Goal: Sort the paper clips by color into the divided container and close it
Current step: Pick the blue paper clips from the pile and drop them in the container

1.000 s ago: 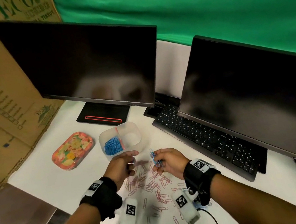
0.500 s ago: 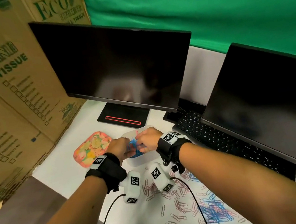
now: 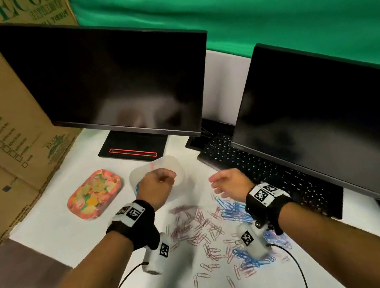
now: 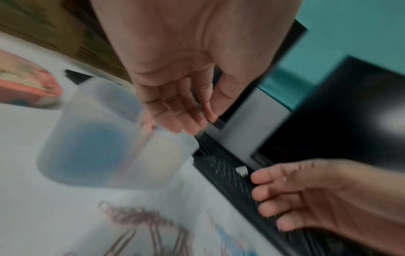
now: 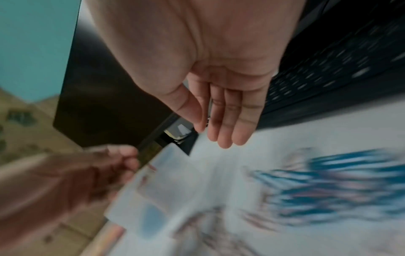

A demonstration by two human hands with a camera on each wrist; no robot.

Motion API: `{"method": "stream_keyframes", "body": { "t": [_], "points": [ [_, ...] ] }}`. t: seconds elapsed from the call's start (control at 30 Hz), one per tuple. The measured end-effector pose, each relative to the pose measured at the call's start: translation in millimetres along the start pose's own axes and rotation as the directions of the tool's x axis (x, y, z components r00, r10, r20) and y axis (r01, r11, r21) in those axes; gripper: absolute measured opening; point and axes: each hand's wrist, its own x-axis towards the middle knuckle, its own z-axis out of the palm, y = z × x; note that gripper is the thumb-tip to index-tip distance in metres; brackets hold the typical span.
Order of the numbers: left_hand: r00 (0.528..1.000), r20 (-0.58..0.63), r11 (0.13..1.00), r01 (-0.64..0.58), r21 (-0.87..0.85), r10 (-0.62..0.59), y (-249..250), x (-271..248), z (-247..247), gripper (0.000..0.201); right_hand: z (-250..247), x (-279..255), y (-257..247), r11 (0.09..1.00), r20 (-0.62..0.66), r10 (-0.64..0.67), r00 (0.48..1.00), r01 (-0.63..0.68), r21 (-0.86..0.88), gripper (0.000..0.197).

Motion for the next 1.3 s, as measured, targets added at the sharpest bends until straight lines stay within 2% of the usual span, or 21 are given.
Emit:
{"method": "stream_keyframes", "body": {
  "t": [0.07,0.1,0.13,0.23,0.37,0.47,0.57,0.67,0.77,0.9,1.0,1.07,1.17,1.3],
  "points": [
    [0.984,0.145,0.974,-0.134,0.181,0.109,-4,-13,25,0.022,-18,-13,41,0.927,-0.126,-0.079,0.989,0.026,-0.374,0.025],
    [0.964,0.217,0.945,-0.208,0.252,0.154,-7,-20,40,0.023,-27,-23,60,0.871,-0.162,-0.103,0.981,0.010,-0.492,0.023],
    [0.941,0.286,0.912,-0.269,0.309,0.181,-9,-27,53,0.023,-32,-33,76,0.844,-0.173,-0.115,0.978,0.005,-0.536,0.023],
    [0.857,0.492,0.795,-0.404,0.453,0.154,-17,-49,93,0.017,-47,-55,124,0.810,-0.207,-0.121,0.971,-0.024,-0.586,0.029],
    [0.773,0.625,0.654,-0.527,0.543,0.105,-36,-66,140,0.020,-53,-81,163,0.759,-0.180,-0.057,0.982,-0.074,-0.646,0.022],
    [0.746,0.661,0.566,-0.582,0.584,0.085,-46,-71,156,0.017,-43,-92,176,0.787,-0.174,-0.044,0.984,-0.073,-0.613,0.014],
    [0.738,0.663,0.487,-0.628,0.607,0.126,-50,-73,161,0.015,-30,-95,175,0.786,-0.165,-0.082,0.983,-0.039,-0.618,0.015],
    [0.756,0.645,0.509,-0.601,0.616,0.111,-50,-72,160,0.014,-16,-92,175,0.749,-0.125,-0.120,0.985,0.007,-0.663,0.016],
    [0.789,0.607,0.567,-0.543,0.620,0.091,-50,-70,154,0.012,-6,-86,173,0.710,-0.125,-0.122,0.985,-0.002,-0.704,0.017],
    [0.841,0.530,0.699,-0.442,0.562,0.107,-51,-65,141,0.013,-6,-80,171,0.735,-0.154,-0.096,0.983,-0.034,-0.677,0.016],
    [0.875,0.468,0.818,-0.356,0.452,0.122,-53,-61,134,0.018,-7,-80,170,0.793,-0.127,-0.111,0.986,0.010,-0.610,0.016],
    [0.881,0.459,0.845,-0.331,0.420,0.118,-53,-57,131,0.020,-9,-81,168,0.874,-0.151,-0.123,0.981,0.035,-0.485,0.018],
    [0.882,0.469,0.907,-0.236,0.349,0.049,-53,-53,129,0.031,-17,-83,164,0.967,-0.236,-0.089,0.968,0.027,-0.255,0.027],
    [0.891,0.453,0.966,-0.088,0.241,-0.031,-53,-49,131,0.033,-32,-85,158,0.998,-0.213,0.024,0.977,-0.010,0.070,0.024]
  ]
}}
